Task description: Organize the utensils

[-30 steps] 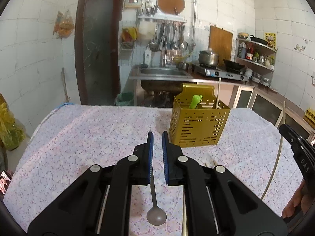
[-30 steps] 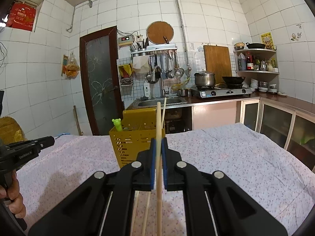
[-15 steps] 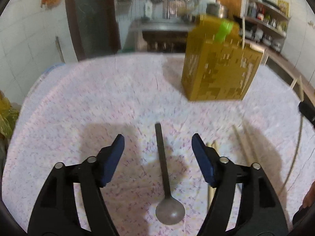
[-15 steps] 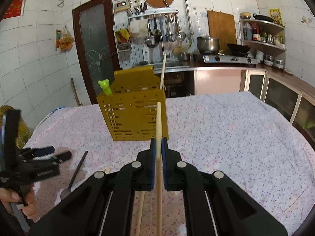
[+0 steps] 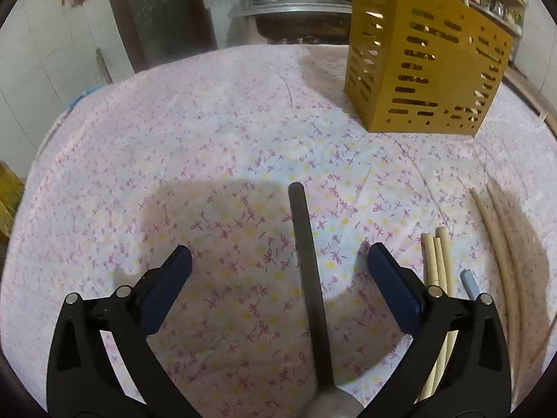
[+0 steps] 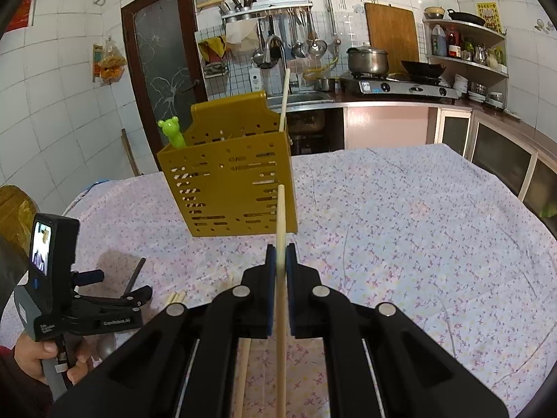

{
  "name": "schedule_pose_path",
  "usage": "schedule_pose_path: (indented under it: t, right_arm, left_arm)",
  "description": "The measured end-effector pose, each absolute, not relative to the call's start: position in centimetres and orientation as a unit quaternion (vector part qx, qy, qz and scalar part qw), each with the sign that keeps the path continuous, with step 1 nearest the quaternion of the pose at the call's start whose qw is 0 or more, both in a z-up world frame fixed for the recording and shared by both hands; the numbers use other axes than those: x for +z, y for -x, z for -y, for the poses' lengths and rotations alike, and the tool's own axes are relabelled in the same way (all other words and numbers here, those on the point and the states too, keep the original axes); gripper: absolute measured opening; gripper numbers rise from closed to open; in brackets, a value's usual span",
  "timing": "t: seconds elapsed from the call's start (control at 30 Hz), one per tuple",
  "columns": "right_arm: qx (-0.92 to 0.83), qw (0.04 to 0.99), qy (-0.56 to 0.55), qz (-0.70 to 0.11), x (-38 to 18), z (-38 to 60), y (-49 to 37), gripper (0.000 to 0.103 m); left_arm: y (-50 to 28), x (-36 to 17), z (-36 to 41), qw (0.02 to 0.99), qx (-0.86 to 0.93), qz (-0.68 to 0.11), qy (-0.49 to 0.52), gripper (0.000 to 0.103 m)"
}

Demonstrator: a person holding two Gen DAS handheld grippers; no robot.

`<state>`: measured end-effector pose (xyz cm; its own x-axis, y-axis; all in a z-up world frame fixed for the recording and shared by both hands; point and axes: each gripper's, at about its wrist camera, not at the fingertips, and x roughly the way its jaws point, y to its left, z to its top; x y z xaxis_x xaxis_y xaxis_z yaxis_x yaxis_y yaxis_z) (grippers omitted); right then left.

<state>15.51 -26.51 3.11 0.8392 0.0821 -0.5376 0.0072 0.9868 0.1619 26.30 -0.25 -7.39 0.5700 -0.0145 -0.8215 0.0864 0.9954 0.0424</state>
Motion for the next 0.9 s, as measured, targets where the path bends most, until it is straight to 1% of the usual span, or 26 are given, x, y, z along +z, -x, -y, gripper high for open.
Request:
schedule_pose_path:
  t: [0.4, 0.47, 0.5, 0.53, 0.57, 0.6, 0.63, 0.67, 0.77, 0.8, 0.83, 0.9]
  right_arm:
    - [0.018, 0.953, -0.082, -0.291, 2.4, 26.6, -16.0, 0.006]
    - [0.019, 0.953, -0.081, -0.292, 2.4, 26.6, -16.0, 0.006]
    - [0.018, 0.953, -0.082, -0.291, 2.4, 26.6, -16.0, 0.006]
    - [0.017, 0.953, -0.083, -0.291, 2.4, 26.6, -16.0, 0.006]
    - [0.017, 0.953, -0.083, -0.291, 2.4, 26.6, -15.9, 0.006]
    - [0.017, 0.953, -0.084, -0.291, 2.4, 26.7, -15.9, 0.006]
    - [0.016, 0.953, -0.084, -0.291, 2.4, 26.7, -15.9, 0.006]
    - [0.016, 0.953, -0.084, -0.291, 2.4, 26.6, -15.9, 0.006]
    - [0.016, 0.954, -0.083, -0.289, 2.4, 26.6, -15.9, 0.006]
    - [0.016, 0.954, -0.081, -0.289, 2.4, 26.5, -15.9, 0.006]
    - [0.016, 0.954, -0.08, -0.288, 2.5, 26.5, -15.9, 0.006]
    - [0.015, 0.954, -0.082, -0.288, 2.5, 26.5, -15.8, 0.006]
  left_arm:
    - [-27.1, -7.4, 0.4, 0.876, -0.034, -0.479, -0.035, 0.098]
    - [-27.4, -7.2, 0.5, 0.876, -0.035, -0.479, -0.033, 0.095]
    - [-27.3, -7.0, 0.7, 0.88, -0.039, -0.472, -0.037, 0.085]
    - [-27.0, -6.8, 1.1, 0.883, -0.046, -0.465, -0.042, 0.067]
    - [-26.9, -6.6, 1.5, 0.884, -0.055, -0.462, -0.047, 0.057]
    - [-26.8, -6.4, 1.9, 0.883, -0.067, -0.462, -0.052, 0.041]
    - [-26.9, -6.3, 2.2, 0.881, -0.07, -0.464, -0.055, 0.033]
    - [-27.0, -6.2, 2.6, 0.88, -0.07, -0.466, -0.059, 0.031]
    - [-27.8, -6.1, 2.6, 0.876, -0.071, -0.475, -0.05, 0.02]
    - [-28.1, -6.0, 2.5, 0.875, -0.071, -0.477, -0.046, 0.013]
    - [-28.4, -5.9, 2.3, 0.874, -0.069, -0.48, -0.04, 0.008]
    - [-28.9, -5.8, 1.8, 0.87, -0.073, -0.487, -0.026, 0.008]
